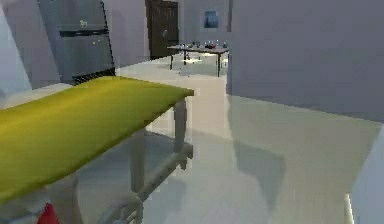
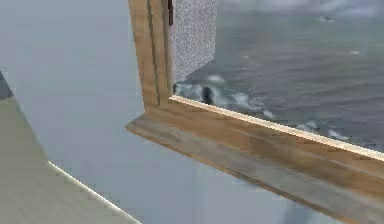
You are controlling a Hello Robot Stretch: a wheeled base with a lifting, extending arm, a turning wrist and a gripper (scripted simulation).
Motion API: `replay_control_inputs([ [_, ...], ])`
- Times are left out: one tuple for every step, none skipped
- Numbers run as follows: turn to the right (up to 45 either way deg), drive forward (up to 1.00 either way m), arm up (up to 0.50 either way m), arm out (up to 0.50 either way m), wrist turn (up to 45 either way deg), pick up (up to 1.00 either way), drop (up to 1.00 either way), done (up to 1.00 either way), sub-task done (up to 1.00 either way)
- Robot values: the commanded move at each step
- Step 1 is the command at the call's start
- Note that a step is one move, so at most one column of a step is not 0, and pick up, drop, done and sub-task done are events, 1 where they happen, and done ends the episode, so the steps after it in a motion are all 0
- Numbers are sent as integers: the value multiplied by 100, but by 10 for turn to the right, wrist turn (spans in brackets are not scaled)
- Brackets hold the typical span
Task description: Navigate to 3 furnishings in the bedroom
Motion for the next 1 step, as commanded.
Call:
replay_control_inputs([
  [-450, 0, 0, 0, 0, 0, 0, 0, 0],
])
